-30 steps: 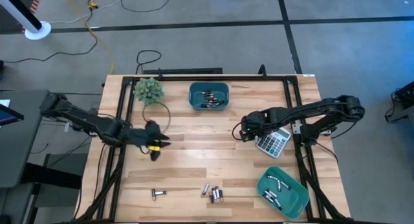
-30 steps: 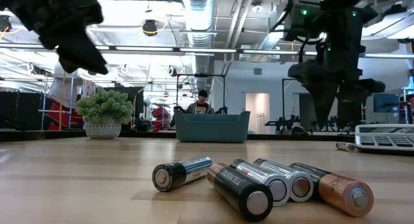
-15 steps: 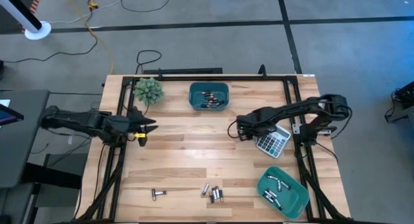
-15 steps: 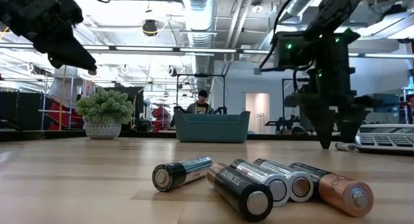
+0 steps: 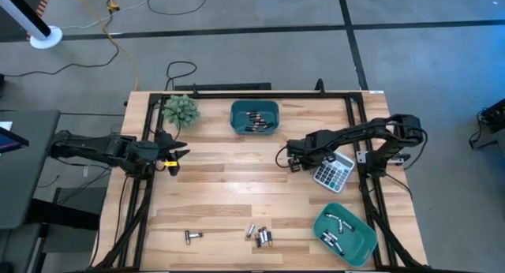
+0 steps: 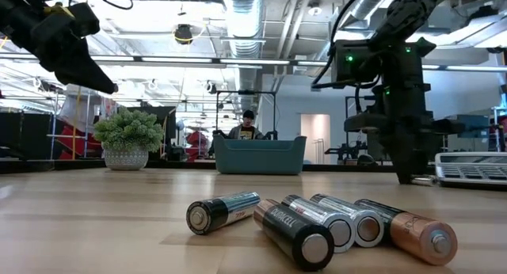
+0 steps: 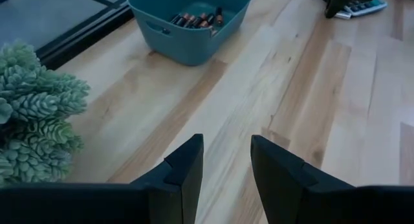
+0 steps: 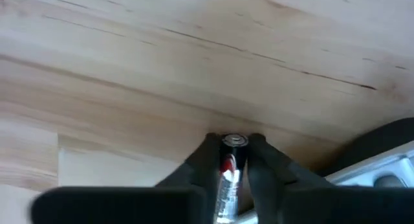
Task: Sort batteries
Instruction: Put the silver battery into the green bin
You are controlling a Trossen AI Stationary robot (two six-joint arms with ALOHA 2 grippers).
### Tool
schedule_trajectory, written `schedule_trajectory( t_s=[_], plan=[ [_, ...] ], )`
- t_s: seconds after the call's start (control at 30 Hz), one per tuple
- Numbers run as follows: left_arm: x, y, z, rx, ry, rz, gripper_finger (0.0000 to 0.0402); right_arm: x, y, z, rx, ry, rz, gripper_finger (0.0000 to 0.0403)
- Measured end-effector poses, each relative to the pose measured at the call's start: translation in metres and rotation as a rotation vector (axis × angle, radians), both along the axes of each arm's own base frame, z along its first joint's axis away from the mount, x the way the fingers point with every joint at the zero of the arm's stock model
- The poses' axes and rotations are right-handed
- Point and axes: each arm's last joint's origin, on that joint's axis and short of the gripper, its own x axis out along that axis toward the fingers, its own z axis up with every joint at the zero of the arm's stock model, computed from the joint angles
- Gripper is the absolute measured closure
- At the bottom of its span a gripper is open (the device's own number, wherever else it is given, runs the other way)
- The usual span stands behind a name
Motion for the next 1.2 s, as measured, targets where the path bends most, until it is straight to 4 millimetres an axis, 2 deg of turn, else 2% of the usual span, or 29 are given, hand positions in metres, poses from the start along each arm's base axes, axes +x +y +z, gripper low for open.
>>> schedule_trajectory(
  t_s=[0.17,0.27,0.37,0.57,0.83,1.07,1.2],
  plan=[
    [0.0,0.0,0.0,-0.008,-0.005,0.004,0.0276,0.0,0.001,0.008,-0.004,-0.044,0.005,0.0375],
    [0.0,0.0,0.0,0.008,0.005,-0.01,0.0276,-0.002,0.003,0.014,-0.007,-0.072,0.011,0.0389],
    [0.002,-0.001,0.003,0.045,-0.005,-0.043,0.0276,-0.003,0.007,0.021,0.004,-0.104,0.019,0.0387],
    [0.006,-0.005,0.008,0.103,-0.018,-0.219,0.0276,-0.006,0.018,0.034,0.002,-0.159,0.022,0.0385],
    [0.009,-0.01,0.01,0.088,-0.037,-0.428,0.0276,-0.012,0.038,0.05,0.005,-0.216,0.025,0.0385],
    [0.009,-0.011,0.011,0.085,-0.04,-0.44,0.0276,-0.025,0.054,0.067,-0.017,-0.256,-0.019,0.0385],
    [0.009,-0.01,0.011,0.087,-0.04,-0.434,0.0276,-0.037,0.072,0.084,-0.01,-0.266,-0.045,0.0385]
  ],
)
